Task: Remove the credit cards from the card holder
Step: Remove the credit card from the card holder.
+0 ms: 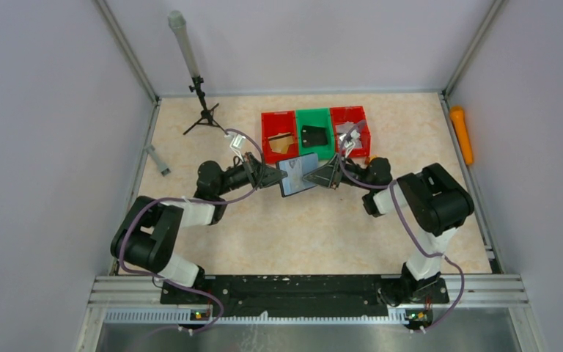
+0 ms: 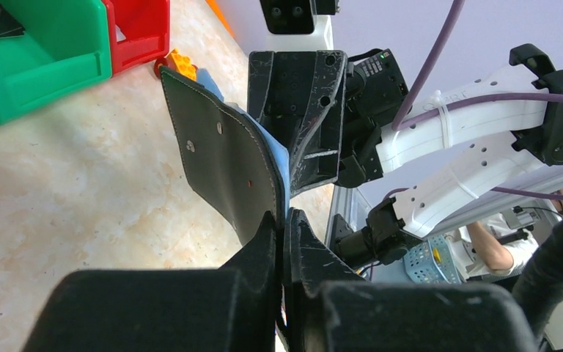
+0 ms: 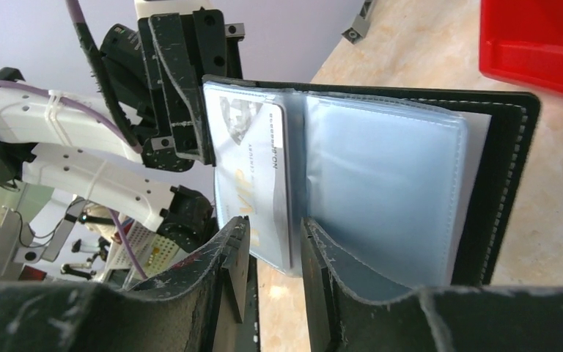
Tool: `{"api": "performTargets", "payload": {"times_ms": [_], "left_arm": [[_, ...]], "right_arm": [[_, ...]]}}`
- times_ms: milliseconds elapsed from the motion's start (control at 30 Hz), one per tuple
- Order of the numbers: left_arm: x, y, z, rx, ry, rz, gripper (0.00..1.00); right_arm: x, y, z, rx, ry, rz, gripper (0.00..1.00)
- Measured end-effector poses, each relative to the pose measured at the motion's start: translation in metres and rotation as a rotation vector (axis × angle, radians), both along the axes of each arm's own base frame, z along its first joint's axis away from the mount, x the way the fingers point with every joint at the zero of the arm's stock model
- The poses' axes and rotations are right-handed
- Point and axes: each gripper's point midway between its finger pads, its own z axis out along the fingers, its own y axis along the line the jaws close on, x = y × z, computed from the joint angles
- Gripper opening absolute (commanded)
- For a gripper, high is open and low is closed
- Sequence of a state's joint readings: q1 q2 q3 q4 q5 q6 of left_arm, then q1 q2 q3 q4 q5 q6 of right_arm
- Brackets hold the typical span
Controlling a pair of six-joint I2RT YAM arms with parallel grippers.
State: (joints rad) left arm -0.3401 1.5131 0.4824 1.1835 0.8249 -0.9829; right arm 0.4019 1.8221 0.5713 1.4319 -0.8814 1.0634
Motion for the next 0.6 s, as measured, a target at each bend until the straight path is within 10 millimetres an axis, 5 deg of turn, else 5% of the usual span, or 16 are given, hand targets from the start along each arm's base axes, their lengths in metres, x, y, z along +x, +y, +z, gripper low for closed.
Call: {"api": "performTargets", "payload": {"times_ms": [433, 600], "left_arm": [[-0.0011, 0.0013, 0.0025, -0.003, -0.009, -0.007, 0.00], [0.0012, 0.0026, -0.0021, 0.021, -0.003, 0.012, 0.17]], "right_arm": [[-0.0071, 0.0034, 0.0070, 0.031, 0.029, 0.032, 0.17], [-0.0075, 0.0031, 0.0067, 0.035, 0.054, 0.035, 0.06]]}}
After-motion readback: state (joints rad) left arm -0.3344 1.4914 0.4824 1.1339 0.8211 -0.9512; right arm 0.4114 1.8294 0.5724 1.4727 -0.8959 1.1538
